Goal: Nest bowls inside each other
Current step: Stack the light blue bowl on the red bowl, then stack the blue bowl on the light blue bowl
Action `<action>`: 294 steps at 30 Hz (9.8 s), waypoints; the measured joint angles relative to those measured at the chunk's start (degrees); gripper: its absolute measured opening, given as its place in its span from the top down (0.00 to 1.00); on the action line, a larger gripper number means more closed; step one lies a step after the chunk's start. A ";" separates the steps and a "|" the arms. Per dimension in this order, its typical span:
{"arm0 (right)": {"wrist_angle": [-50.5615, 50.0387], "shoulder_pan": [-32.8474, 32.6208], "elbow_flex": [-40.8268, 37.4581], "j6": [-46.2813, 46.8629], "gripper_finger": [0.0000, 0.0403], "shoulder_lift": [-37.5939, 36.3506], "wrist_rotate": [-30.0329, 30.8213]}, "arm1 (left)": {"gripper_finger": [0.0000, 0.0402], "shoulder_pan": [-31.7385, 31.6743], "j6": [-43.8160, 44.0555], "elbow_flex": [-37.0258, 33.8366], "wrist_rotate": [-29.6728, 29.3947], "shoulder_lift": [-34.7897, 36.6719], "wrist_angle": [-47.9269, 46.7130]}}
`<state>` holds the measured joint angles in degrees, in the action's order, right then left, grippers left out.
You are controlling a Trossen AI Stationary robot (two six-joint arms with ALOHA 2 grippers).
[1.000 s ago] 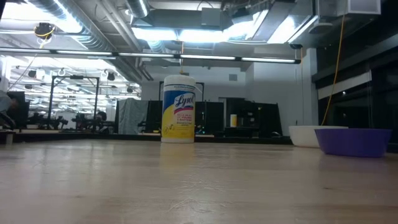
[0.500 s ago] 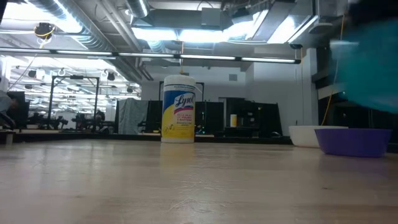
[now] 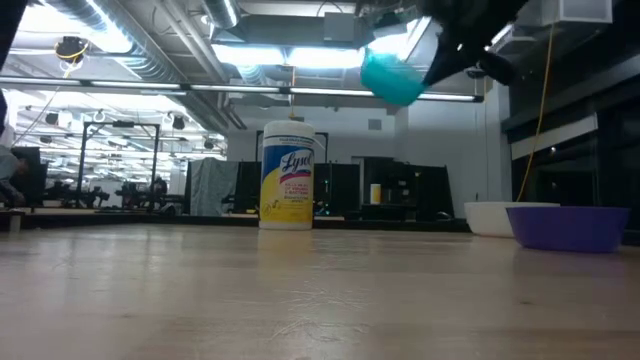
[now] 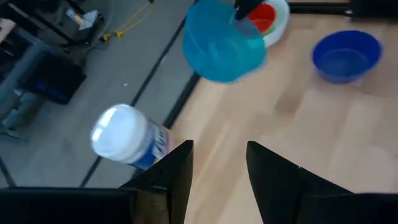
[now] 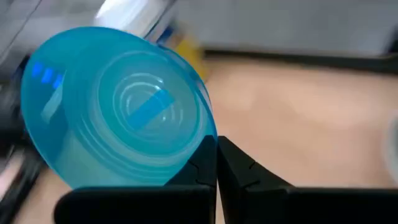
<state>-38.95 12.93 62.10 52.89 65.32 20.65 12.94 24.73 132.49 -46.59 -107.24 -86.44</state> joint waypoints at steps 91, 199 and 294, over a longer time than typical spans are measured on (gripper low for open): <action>-17.09 38.23 -17.08 37.98 1.00 1.25 -12.58 | 0.64 -52.54 -45.86 0.02 66.04 -3.44 26.70; 19.10 -15.58 -28.59 20.28 0.98 3.39 -16.05 | 0.64 -36.86 -38.80 2.49 54.77 -3.00 28.36; -23.62 39.92 -0.47 -21.90 1.00 10.69 -24.73 | 0.64 -43.44 -43.43 2.51 62.10 -3.00 28.90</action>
<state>-62.57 52.85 61.63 30.98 76.01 -4.08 -30.50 -18.70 135.00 15.51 -110.24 -57.54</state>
